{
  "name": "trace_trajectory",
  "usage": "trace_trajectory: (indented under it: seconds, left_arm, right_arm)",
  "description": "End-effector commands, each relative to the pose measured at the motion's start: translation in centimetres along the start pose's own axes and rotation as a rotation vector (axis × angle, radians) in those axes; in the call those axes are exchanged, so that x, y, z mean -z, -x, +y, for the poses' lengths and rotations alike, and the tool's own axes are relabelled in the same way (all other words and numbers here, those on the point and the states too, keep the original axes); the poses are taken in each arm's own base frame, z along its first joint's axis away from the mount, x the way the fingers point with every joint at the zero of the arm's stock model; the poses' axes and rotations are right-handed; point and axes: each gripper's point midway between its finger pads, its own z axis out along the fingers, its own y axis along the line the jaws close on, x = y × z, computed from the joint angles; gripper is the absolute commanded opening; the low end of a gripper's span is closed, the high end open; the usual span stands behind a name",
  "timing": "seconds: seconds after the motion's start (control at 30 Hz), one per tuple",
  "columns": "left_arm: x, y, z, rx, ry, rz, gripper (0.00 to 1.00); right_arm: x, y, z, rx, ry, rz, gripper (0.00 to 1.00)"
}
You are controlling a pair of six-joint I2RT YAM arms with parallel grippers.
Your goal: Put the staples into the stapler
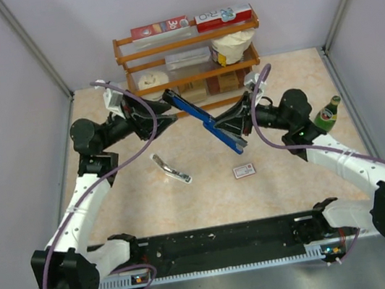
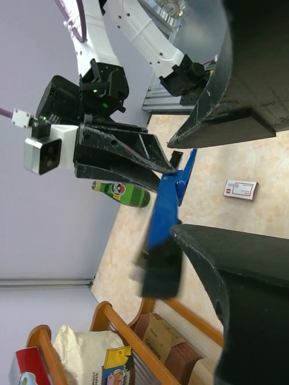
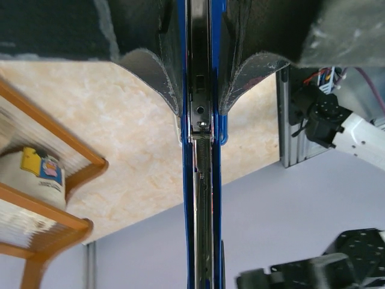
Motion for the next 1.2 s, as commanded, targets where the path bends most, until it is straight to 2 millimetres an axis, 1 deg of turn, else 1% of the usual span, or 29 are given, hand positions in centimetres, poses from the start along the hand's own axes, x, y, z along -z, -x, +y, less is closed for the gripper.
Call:
trace_trajectory:
  seconds: [0.0, 0.17, 0.27, 0.4, 0.5, 0.73, 1.03, 1.17]
  left_arm:
    - [0.4, 0.9, -1.2, -0.086, -0.021, -0.023, 0.60]
    - [0.7, 0.4, -1.1, -0.085, -0.013, -0.015, 0.63]
    - [0.8, 0.1, -0.9, -0.087, -0.004, -0.008, 0.64]
    - [1.2, -0.2, -0.8, -0.092, 0.008, 0.001, 0.65]
    - [1.4, -0.3, -0.7, -0.097, 0.015, 0.003, 0.65]
    - [2.0, -0.6, -0.6, -0.110, 0.028, 0.012, 0.65]
    - [2.5, -0.4, -0.6, -0.128, 0.038, 0.015, 0.66]
    - [2.6, -0.4, -0.5, -0.127, 0.043, 0.016, 0.66]
  right_arm:
    - [0.5, 2.6, -1.1, 0.047, -0.074, -0.080, 0.00]
    - [0.5, 2.4, -1.8, 0.064, -0.108, -0.067, 0.00]
    - [0.6, 1.8, -2.5, 0.075, -0.135, -0.046, 0.00]
    - [0.4, 0.3, -3.5, 0.074, -0.155, -0.003, 0.00]
    - [0.2, -0.7, -4.8, 0.082, -0.187, 0.031, 0.00]
    - [-0.3, -2.5, -7.0, 0.107, -0.228, 0.101, 0.00]
    - [-0.4, -6.9, -10.4, 0.125, -0.282, 0.210, 0.00]
    - [-0.6, -7.9, -11.6, 0.160, -0.299, 0.238, 0.00]
